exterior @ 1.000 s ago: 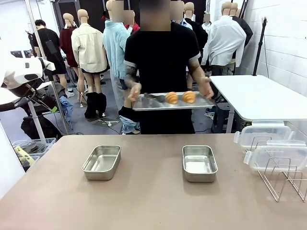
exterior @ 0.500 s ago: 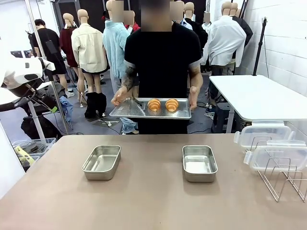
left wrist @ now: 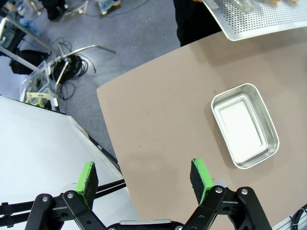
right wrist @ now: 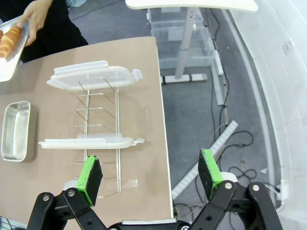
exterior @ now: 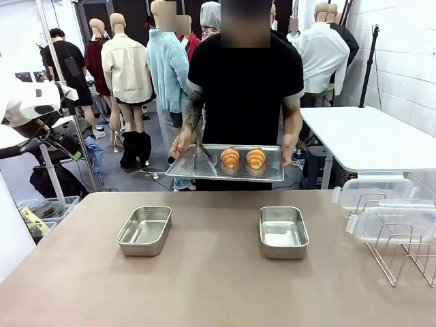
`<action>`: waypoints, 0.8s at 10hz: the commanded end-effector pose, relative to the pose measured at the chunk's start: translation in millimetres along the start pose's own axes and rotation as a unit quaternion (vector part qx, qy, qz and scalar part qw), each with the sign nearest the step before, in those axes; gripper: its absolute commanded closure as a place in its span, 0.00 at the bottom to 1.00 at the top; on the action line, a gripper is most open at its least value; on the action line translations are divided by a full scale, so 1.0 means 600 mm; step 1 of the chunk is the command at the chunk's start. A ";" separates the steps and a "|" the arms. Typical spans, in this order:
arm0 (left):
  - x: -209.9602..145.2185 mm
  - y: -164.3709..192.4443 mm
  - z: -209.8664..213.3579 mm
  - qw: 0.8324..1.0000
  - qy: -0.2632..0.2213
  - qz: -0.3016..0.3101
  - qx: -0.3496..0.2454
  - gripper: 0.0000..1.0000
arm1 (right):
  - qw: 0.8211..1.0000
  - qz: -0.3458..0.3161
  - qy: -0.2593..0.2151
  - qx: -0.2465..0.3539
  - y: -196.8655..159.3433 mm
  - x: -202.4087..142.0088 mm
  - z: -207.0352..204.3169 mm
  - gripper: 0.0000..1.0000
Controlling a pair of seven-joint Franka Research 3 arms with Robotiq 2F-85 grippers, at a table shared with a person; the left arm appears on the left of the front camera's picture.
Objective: Place the bread in airtight containers.
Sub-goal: Lift both Airtight Container.
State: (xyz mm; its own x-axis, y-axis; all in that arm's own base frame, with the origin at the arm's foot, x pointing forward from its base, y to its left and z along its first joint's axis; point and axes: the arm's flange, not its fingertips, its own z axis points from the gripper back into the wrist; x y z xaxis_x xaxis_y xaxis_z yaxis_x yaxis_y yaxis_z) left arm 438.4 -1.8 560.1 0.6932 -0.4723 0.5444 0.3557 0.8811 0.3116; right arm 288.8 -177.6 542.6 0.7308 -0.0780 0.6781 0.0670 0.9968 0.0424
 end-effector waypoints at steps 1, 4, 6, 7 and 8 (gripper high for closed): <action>-0.005 0.003 0.001 1.000 0.001 -0.007 0.003 0.00 | 1.000 0.002 0.004 0.006 -0.002 -0.004 -0.003 0.00; -0.005 0.003 0.001 1.000 0.001 -0.007 0.003 0.00 | 1.000 0.002 0.004 0.006 -0.002 -0.004 -0.003 0.00; -0.005 0.003 0.001 1.000 0.001 -0.007 0.003 0.00 | 1.000 0.002 0.004 0.006 -0.002 -0.004 -0.003 0.00; -0.005 0.003 0.001 1.000 0.001 -0.007 0.003 0.00 | 1.000 0.002 0.004 0.006 -0.002 -0.004 -0.003 0.00; -0.005 0.003 0.001 1.000 0.001 -0.007 0.003 0.00 | 1.000 0.002 0.004 0.006 -0.002 -0.004 -0.003 0.00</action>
State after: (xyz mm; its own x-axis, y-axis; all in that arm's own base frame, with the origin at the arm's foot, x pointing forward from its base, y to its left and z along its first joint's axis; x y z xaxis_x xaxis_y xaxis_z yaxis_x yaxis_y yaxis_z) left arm 438.4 -1.8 560.1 0.6932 -0.4724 0.5443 0.3557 0.8811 0.3116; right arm 288.8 -177.6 542.6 0.7309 -0.0781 0.6781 0.0671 0.9968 0.0424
